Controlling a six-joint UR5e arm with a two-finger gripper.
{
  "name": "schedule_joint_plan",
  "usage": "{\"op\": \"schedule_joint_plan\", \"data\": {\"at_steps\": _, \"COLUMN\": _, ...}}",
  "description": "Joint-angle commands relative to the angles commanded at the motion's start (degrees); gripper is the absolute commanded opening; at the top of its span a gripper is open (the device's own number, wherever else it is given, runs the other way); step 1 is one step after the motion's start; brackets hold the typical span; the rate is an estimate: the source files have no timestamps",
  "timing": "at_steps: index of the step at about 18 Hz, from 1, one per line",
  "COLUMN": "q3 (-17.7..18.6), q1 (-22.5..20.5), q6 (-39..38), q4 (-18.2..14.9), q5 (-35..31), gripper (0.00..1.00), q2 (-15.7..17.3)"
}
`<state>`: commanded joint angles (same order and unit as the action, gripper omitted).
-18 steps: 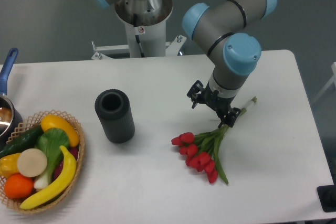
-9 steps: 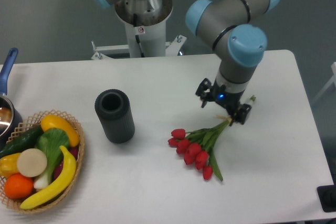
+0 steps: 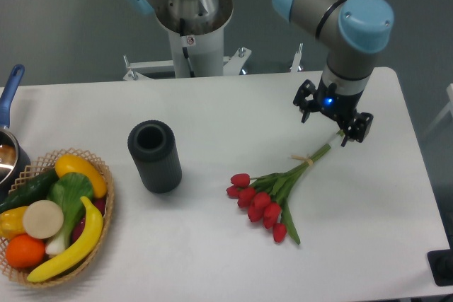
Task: Place the flowers on the table
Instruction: 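Raise the open gripper up away from the tulips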
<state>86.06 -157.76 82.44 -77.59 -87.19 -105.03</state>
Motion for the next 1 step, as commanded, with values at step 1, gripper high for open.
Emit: {"op": "schedule_joint_plan", "data": {"at_steps": 1, "q3": -1.32, "q1": 0.0, "q6": 0.09, "q4": -1.49, "q5": 0.0, "gripper": 1.0, "q2": -0.26}}
